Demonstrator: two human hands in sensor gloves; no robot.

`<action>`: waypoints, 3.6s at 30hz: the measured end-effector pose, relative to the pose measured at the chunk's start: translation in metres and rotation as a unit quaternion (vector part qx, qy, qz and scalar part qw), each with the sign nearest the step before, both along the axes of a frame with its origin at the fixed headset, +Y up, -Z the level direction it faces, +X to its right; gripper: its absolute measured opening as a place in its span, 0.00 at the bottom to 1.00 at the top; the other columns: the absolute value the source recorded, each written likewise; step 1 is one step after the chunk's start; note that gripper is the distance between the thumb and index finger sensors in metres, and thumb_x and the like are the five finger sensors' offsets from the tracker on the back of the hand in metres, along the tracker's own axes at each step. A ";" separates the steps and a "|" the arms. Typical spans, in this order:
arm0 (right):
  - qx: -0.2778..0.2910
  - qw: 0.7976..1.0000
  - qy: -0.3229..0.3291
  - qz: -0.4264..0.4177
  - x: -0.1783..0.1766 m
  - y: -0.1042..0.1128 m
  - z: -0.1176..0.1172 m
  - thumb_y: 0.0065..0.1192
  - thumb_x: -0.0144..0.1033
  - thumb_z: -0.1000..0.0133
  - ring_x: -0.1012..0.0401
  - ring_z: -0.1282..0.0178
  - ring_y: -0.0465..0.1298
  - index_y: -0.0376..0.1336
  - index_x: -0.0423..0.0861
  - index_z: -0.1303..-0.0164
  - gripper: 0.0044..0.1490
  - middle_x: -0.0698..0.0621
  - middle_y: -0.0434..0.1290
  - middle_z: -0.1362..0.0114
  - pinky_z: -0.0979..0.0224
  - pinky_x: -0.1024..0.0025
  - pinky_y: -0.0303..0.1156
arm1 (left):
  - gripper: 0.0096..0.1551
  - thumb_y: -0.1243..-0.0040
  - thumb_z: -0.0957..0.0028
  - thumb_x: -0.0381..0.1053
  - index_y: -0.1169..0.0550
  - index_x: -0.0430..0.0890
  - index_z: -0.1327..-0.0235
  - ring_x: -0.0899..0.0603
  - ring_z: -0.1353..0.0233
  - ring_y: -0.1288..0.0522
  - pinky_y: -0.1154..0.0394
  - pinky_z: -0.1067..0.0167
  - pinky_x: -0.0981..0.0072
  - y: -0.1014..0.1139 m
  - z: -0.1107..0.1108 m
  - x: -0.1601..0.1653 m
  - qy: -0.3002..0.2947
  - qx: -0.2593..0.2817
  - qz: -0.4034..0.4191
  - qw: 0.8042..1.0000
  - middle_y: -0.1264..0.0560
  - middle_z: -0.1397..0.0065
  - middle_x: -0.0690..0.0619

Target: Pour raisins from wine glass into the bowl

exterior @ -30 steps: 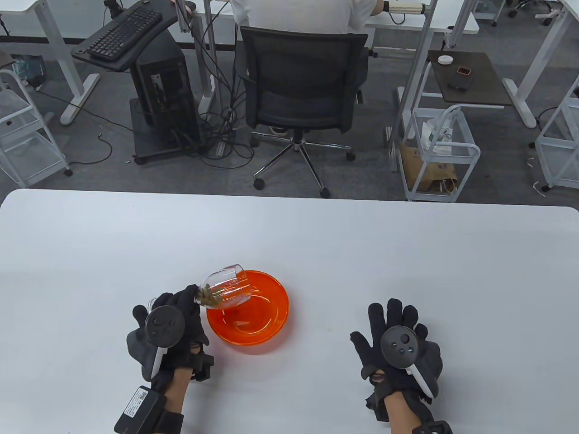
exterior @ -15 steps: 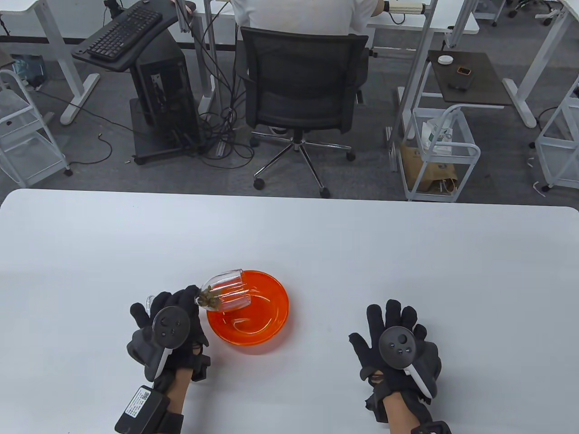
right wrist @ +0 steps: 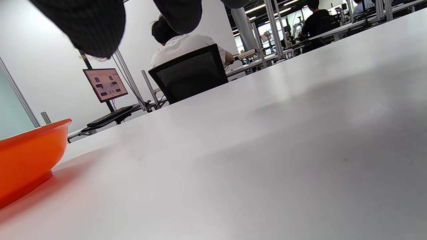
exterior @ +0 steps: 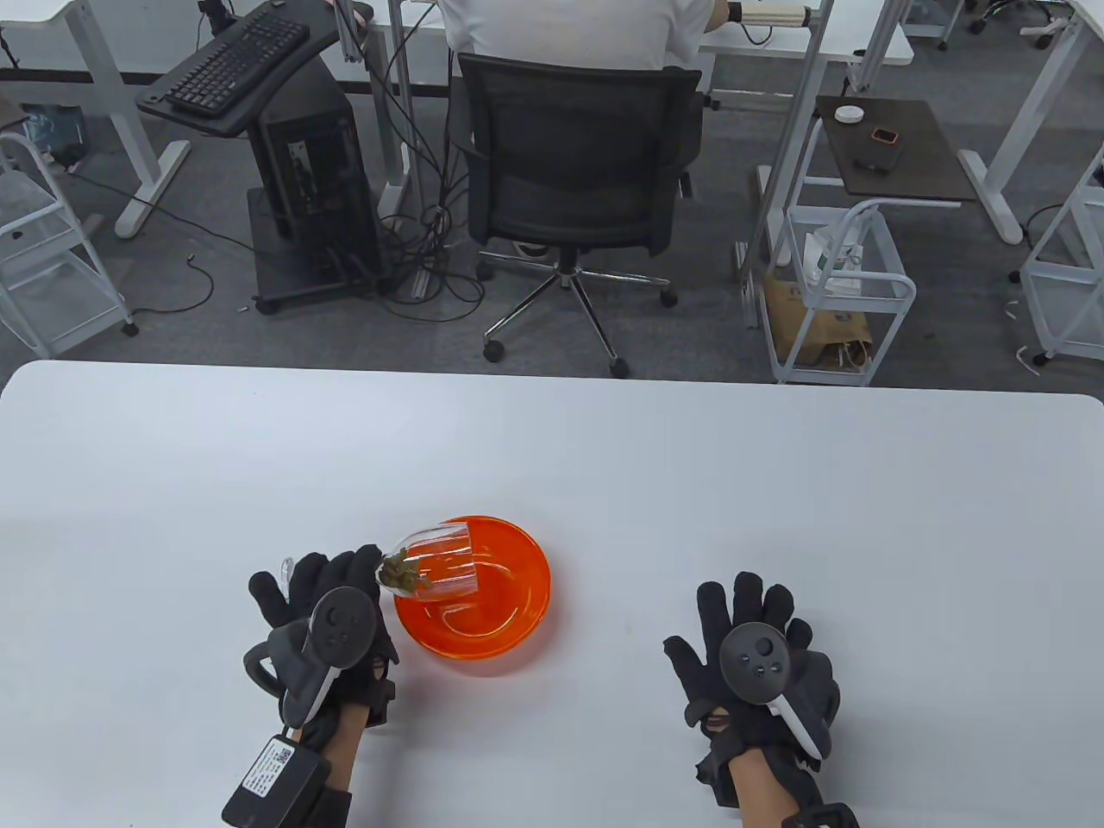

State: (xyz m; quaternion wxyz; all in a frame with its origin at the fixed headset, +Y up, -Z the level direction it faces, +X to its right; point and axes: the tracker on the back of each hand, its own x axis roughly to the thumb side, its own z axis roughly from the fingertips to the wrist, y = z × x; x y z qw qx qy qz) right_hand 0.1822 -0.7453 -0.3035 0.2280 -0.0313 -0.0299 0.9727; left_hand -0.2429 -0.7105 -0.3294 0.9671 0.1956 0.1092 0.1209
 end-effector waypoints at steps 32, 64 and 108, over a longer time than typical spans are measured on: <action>-0.014 1.000 0.004 0.006 -0.004 -0.002 0.000 0.61 0.57 0.42 0.31 0.19 0.30 0.48 0.47 0.18 0.48 0.35 0.36 0.12 0.25 0.30 0.26 | 0.26 0.28 0.54 0.41 0.16 0.55 0.39 0.38 0.24 0.34 0.65 0.29 0.34 0.005 0.001 0.005 0.004 0.010 -0.051 0.999 0.17 0.32 0.48; -0.026 1.000 0.010 0.014 -0.007 -0.003 0.000 0.61 0.57 0.42 0.30 0.20 0.29 0.49 0.46 0.18 0.48 0.34 0.35 0.12 0.25 0.30 0.26 | 0.26 0.28 0.54 0.41 0.15 0.55 0.40 0.39 0.24 0.34 0.65 0.29 0.34 0.011 0.005 0.017 -0.002 0.028 -0.116 0.993 0.17 0.32 0.49; -0.024 0.999 0.016 0.023 -0.012 -0.004 0.000 0.60 0.58 0.43 0.30 0.20 0.29 0.46 0.46 0.17 0.50 0.34 0.34 0.13 0.25 0.30 0.26 | 0.26 0.27 0.54 0.40 0.15 0.55 0.41 0.39 0.23 0.34 0.65 0.29 0.35 0.020 0.011 0.036 -0.014 0.054 -0.192 0.980 0.17 0.32 0.48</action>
